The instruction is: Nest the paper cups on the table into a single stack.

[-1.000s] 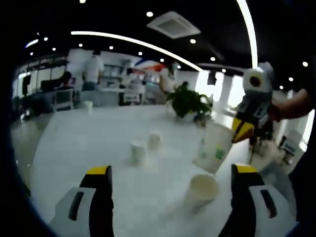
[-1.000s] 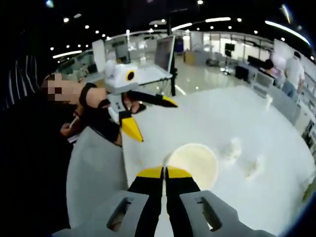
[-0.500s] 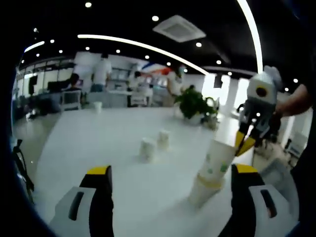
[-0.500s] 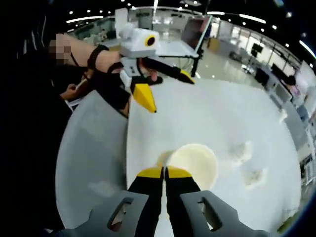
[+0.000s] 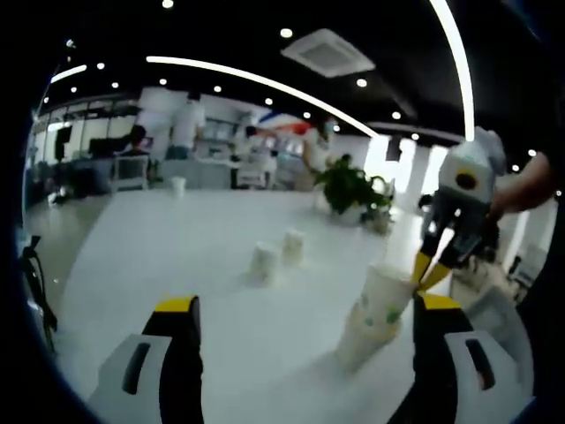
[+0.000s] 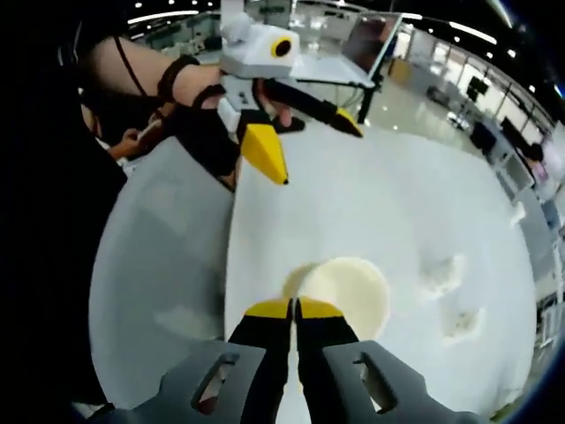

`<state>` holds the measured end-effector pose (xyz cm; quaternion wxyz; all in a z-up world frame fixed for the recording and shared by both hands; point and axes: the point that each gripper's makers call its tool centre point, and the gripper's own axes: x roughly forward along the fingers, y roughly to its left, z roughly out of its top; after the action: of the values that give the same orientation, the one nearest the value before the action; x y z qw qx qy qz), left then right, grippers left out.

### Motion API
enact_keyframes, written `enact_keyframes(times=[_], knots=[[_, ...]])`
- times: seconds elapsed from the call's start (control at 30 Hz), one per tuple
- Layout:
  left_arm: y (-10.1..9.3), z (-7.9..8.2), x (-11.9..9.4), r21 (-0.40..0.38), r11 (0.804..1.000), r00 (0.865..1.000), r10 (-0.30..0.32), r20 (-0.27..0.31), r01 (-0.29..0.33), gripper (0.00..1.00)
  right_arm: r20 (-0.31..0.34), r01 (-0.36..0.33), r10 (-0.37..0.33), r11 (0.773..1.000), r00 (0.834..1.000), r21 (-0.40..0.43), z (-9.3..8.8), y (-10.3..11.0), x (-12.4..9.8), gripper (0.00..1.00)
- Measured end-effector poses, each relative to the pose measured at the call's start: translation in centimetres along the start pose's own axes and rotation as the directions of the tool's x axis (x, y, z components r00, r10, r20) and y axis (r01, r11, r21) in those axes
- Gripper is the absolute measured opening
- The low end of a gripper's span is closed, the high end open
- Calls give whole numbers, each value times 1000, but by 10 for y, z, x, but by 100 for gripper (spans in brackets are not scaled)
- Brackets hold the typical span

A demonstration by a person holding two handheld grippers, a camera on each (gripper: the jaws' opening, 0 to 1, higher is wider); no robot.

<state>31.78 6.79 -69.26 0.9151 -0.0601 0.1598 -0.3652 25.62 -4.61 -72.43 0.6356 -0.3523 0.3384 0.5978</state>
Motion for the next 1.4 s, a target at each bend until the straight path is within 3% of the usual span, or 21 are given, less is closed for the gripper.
enact_keyframes(times=[0.67,0.97,1.4], knots=[[-5,-7,-1,3,1000,1000,-5,-13,6,98,-49,-34,32,999,998,-39,-3,5,21,0],[-7,-9,0,-2,1000,1000,-4,-11,4,98,-62,-50,43,992,997,-120,-4,7,28,0],[-6,-8,2,-12,1000,1000,-5,-14,4,98,-70,-56,49,993,996,-104,-10,9,31,6]])
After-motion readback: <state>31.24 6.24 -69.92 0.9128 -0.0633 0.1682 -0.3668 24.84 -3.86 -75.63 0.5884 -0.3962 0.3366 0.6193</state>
